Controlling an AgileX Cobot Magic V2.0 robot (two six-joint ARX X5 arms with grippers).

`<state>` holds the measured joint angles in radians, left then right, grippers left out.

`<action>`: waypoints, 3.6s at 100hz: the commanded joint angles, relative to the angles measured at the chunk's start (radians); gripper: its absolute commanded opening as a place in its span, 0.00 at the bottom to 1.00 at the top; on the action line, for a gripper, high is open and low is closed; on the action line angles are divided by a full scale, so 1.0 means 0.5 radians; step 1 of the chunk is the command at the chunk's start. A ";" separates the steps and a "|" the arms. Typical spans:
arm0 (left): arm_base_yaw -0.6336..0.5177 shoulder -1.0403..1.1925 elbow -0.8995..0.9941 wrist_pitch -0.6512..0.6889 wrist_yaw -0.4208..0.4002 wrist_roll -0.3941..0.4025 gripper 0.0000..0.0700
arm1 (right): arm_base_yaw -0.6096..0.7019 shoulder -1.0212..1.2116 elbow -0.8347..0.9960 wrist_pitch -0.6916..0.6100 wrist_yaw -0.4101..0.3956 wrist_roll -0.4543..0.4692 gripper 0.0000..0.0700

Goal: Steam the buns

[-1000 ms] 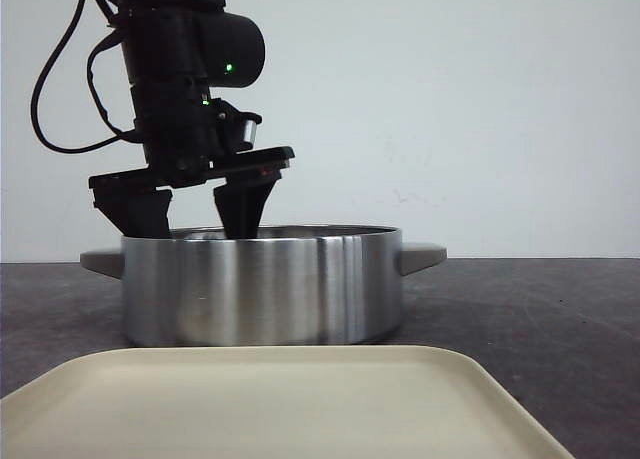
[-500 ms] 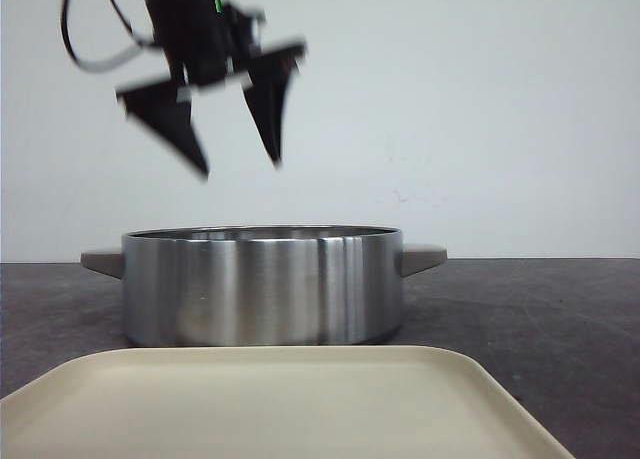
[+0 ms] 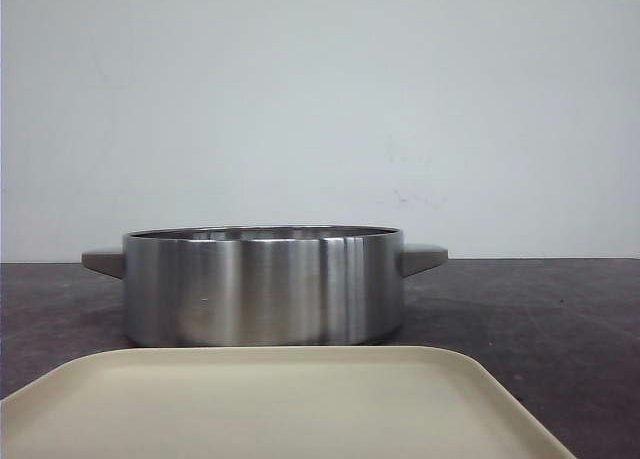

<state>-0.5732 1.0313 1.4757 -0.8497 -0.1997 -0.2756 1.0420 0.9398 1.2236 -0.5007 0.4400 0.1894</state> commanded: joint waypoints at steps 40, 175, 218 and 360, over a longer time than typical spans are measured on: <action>-0.016 -1.003 -0.533 -0.076 -0.075 0.054 0.00 | 0.031 -0.025 -0.320 0.784 -0.095 -0.155 0.01; -0.016 -1.086 -0.528 -0.245 -0.073 0.046 0.00 | -1.333 -0.726 -1.165 1.032 -0.776 -0.382 0.01; -0.016 -1.086 -0.527 -0.246 -0.073 0.047 0.00 | -1.962 -1.782 -2.403 1.123 -0.989 -0.246 0.01; 0.002 -1.086 -0.525 -0.231 -0.092 0.182 0.00 | -1.994 -1.872 -2.424 0.687 -1.077 -0.246 0.01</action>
<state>-0.5735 0.4831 1.1973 -0.9810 -0.2344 -0.2543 0.0452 0.0044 0.0151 -0.1669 -0.1005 0.0578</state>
